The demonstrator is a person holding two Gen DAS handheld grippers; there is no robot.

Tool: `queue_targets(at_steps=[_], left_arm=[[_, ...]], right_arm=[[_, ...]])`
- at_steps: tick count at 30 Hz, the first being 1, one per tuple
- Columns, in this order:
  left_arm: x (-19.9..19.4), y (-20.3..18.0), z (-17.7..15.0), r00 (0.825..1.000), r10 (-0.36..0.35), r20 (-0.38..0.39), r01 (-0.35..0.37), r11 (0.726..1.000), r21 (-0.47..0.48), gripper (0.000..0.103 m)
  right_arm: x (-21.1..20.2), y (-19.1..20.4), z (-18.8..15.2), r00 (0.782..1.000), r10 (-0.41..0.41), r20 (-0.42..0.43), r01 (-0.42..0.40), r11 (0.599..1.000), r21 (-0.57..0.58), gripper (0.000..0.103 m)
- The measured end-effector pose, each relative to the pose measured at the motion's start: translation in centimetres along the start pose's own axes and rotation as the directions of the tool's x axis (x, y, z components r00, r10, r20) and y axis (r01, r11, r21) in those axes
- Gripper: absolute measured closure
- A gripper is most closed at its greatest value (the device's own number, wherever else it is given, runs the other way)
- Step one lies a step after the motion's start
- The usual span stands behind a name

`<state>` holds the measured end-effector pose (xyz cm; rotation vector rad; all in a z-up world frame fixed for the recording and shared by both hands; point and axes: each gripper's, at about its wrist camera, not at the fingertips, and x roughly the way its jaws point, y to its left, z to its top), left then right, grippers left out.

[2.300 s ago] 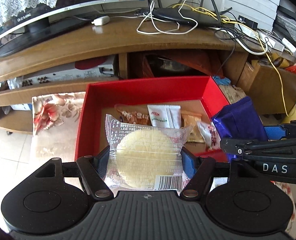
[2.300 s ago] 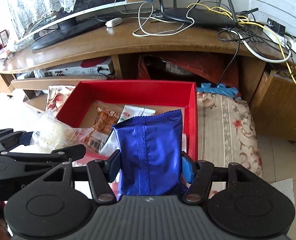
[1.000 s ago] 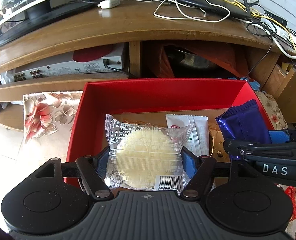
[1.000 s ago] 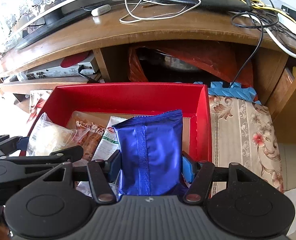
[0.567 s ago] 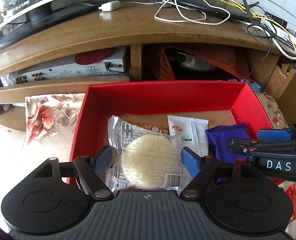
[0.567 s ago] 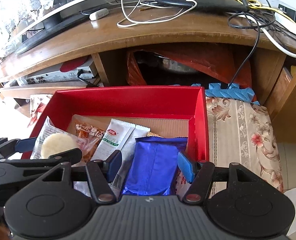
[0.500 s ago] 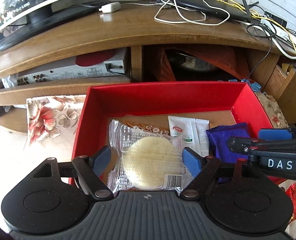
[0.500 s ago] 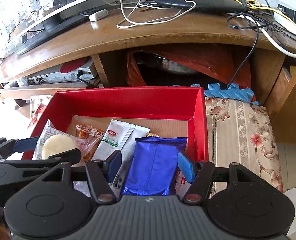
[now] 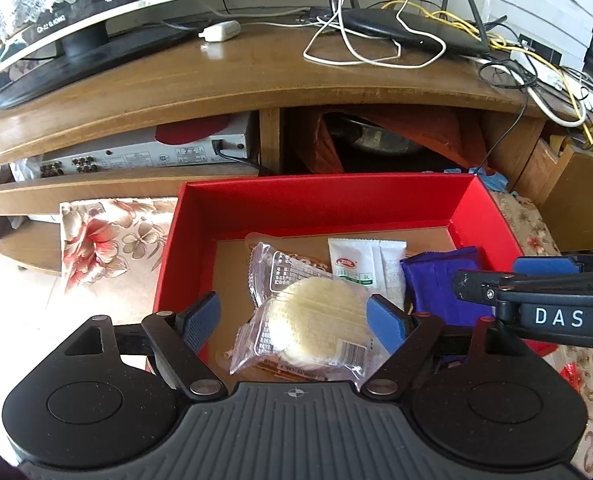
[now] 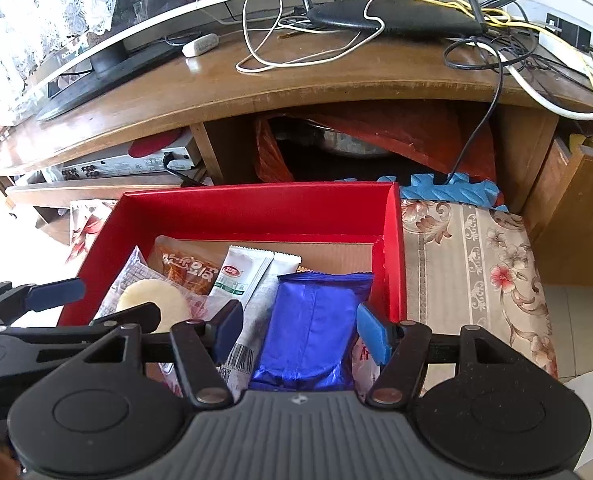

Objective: Organize snacks
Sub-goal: 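Lower both packets into the red box and open both tools, then move both tools back to the remaining snacks on the table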

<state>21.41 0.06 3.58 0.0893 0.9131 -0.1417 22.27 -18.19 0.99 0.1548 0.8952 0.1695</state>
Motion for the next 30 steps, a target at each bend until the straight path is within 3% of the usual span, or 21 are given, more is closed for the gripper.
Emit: queue_targets(at_steps=[15,30], left_arm=[[-3.1,-0.8,-2.3,0.999,-0.048,0.015,0.048,0.999,0.019,0.016],[-6.1,-2.0,-10.0,0.992,-0.077,-0.101,0.085,0.994,0.075,0.016]], right_arm=[[-3.3,-0.4,-2.5,1.0,-0.011,-0.001,0.011,1.0,-0.008,0.041],[-6.0,0.4,-8.9,0.995,-0.03,-0.095,0.022,0.996,-0.082,0.041]])
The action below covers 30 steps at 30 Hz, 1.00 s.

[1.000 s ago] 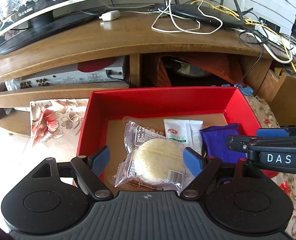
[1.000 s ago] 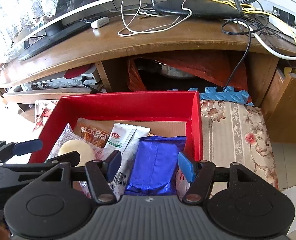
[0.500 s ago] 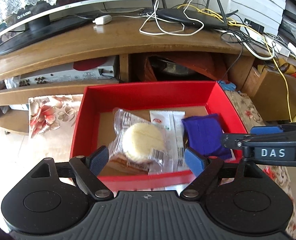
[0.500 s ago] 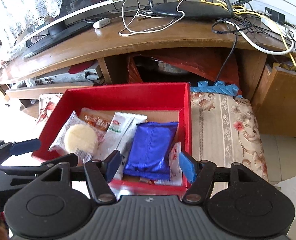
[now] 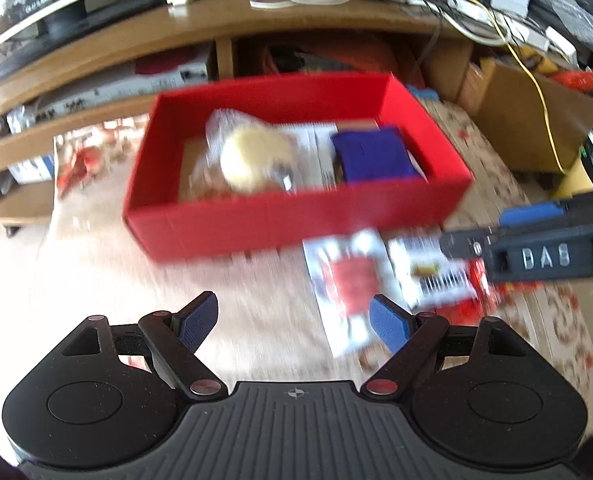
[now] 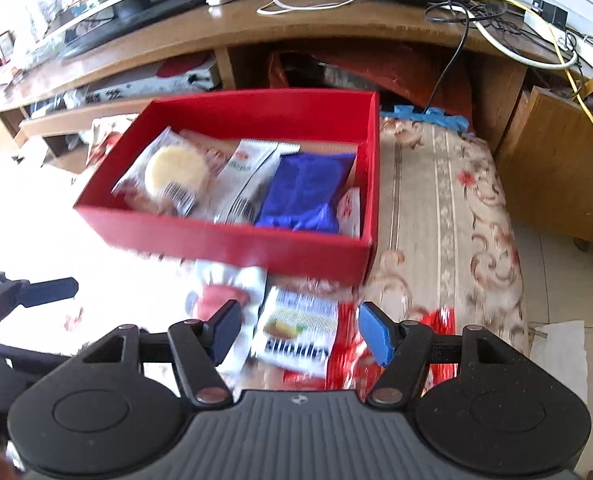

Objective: Organize snacks
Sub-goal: 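Move both tools back to the remaining snacks on the table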

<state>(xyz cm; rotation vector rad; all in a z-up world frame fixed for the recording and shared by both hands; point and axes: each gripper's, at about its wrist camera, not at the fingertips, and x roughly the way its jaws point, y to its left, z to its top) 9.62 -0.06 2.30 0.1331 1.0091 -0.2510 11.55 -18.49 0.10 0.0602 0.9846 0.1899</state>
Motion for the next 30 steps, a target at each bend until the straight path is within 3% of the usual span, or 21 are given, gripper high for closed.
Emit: queue_targets(at_steps=[10,25,30], left_arm=[[-1.1,-1.4,-5.4,0.996,0.0,-0.087,0.0,1.0,-0.002,0.014],[2.0,-2.6,-8.1,0.98,0.002,-0.2,-0.018,0.997,-0.077,0.007],[1.5,-2.8,-8.2,0.983,-0.012,-0.184,0.001,0.998,-0.059,0.016]], right_arm=[[-1.4,0.2,-2.3,0.999,0.028,-0.02,-0.029,0.999,-0.015,0.041],[-1.9,-1.1,-3.1,0.999,0.029,-0.025,-0.029,1.0,-0.009,0.041],[-1.5,-3.3,-2.8,0.999,-0.003,-0.036,0.005,0.999,0.048,0.04]])
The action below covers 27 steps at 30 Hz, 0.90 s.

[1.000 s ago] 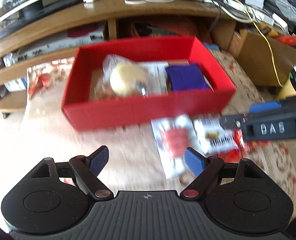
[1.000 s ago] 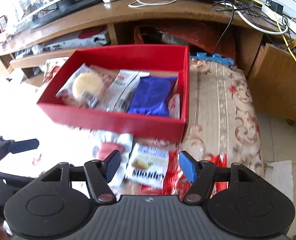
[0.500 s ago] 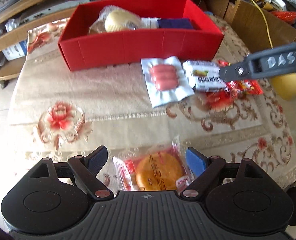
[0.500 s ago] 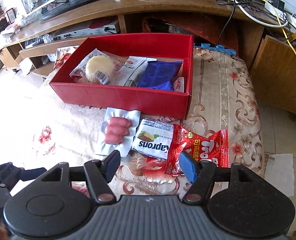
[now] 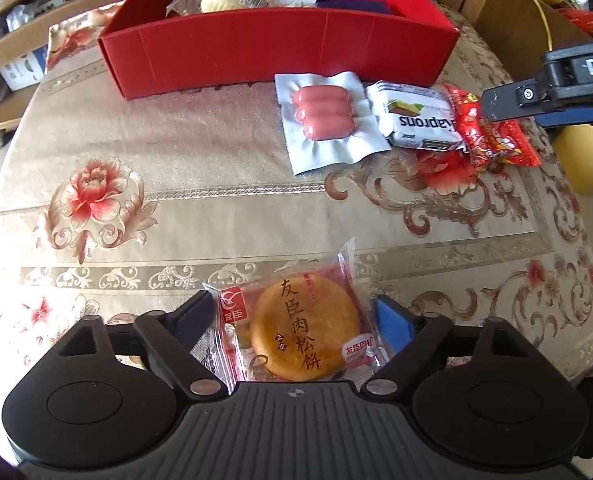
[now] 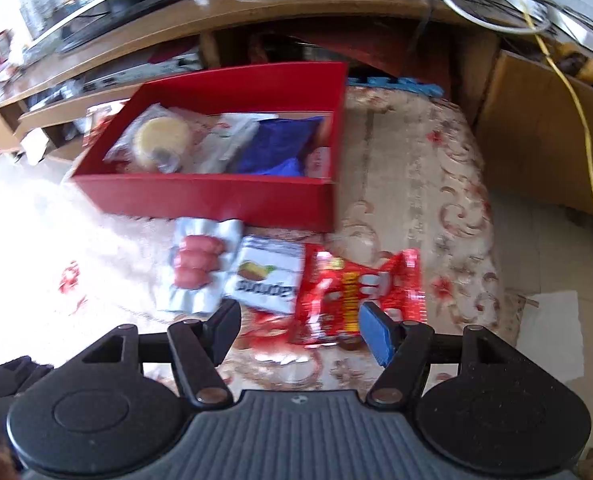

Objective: Organize snacks
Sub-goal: 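Move both tools back to the remaining snacks on the table, then grasp the red Trolli candy bag with right tool while left tool reaches the pork-floss cake packet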

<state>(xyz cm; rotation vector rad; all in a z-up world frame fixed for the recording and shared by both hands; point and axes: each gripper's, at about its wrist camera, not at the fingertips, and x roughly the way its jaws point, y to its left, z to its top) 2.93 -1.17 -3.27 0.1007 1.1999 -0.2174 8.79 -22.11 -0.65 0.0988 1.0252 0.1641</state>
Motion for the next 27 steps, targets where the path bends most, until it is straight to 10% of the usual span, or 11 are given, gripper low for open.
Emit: queue_targets(at_steps=[10,27], left_arm=[[-0.9,-0.3,0.2,0.997,-0.072,0.021,0.072,0.997,0.038,0.031],[0.1,-0.8,0.3,0.993,-0.113,-0.016,0.114,0.992,0.051,0.014]], right_arm=[[2.6,-3.1,1.3,0.998,-0.049,-0.047,0.054,0.994,0.1,0.04],[6.6,-2.1,3.3,0.987,-0.124,-0.102,0.124,0.992,-0.008,0.036]])
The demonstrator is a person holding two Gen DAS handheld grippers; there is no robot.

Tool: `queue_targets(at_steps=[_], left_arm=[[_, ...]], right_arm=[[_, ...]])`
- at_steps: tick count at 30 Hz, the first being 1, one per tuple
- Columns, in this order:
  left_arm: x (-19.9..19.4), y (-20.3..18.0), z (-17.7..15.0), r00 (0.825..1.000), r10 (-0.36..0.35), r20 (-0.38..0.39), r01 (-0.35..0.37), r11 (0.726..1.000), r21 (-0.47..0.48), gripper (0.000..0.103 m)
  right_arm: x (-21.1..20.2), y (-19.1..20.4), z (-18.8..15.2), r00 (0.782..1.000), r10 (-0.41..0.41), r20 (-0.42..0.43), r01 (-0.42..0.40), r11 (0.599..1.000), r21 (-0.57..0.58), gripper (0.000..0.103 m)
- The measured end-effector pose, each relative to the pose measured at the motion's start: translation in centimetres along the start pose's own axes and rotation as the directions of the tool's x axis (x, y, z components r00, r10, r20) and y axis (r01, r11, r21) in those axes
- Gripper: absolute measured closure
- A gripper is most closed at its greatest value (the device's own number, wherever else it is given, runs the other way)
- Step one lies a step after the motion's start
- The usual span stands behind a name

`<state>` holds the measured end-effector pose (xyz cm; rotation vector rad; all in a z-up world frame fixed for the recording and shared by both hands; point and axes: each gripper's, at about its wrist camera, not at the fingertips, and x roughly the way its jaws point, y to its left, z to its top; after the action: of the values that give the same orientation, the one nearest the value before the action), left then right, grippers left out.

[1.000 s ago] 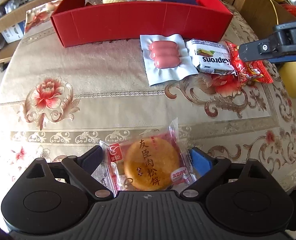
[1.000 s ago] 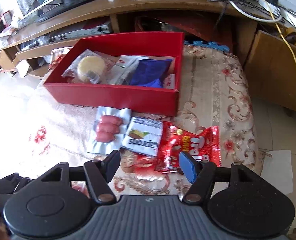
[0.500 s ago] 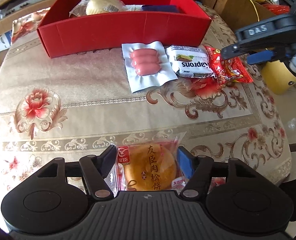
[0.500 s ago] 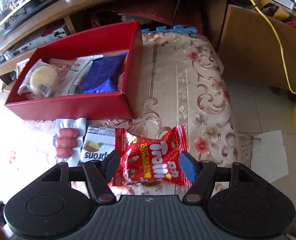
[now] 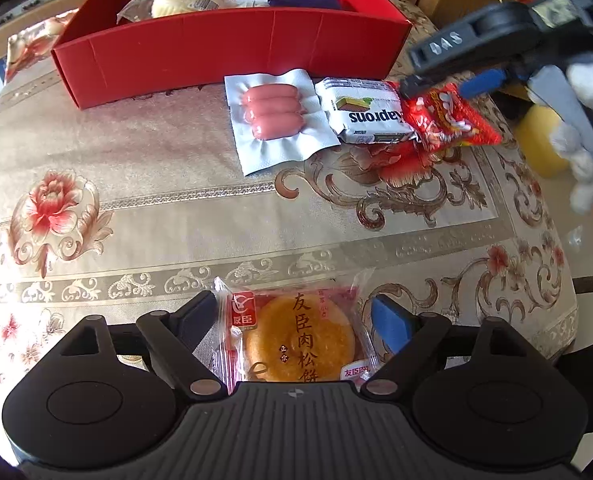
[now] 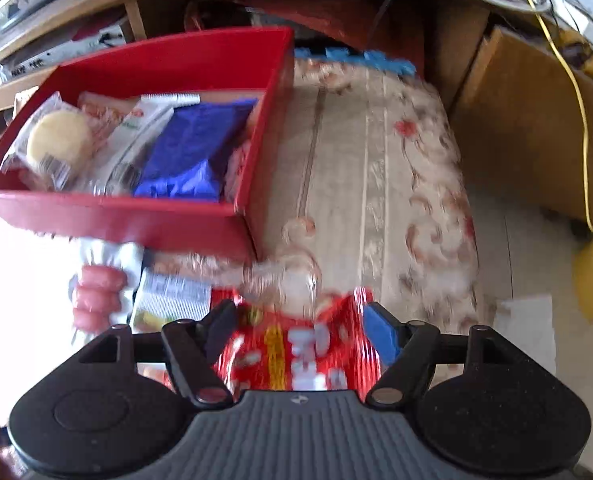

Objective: Organize snacks
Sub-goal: 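Grasp the red Trolli candy bag with right tool while left tool reaches the pork-floss cake packet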

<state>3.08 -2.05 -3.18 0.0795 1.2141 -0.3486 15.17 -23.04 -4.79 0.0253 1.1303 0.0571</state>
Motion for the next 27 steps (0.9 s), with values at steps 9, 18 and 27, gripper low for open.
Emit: queue_targets(at_steps=[9,18,27], left_arm=[[-0.2,0.0,-0.1,1.0,-0.017,-0.009,0.018,1.0,0.009,0.011],[-0.4,0.2,-0.1,0.999,-0.031,-0.013,0.031,0.999,-0.012,0.01],[0.0,0.0,0.2,0.999,-0.044,-0.025,0.043,0.999,-0.022,0.005]], right_arm=[[-2.3,0.7,-6.8,0.975,0.125,-0.184,-0.143,0.986,-0.087,0.034],[-2.9,0.6,-1.6,0.999,0.051,-0.013,-0.052,0.964,-0.26,0.034],[0.0,-0.7,-0.5,0.987,0.135,-0.092,-0.153,0.958,-0.242,0.034]])
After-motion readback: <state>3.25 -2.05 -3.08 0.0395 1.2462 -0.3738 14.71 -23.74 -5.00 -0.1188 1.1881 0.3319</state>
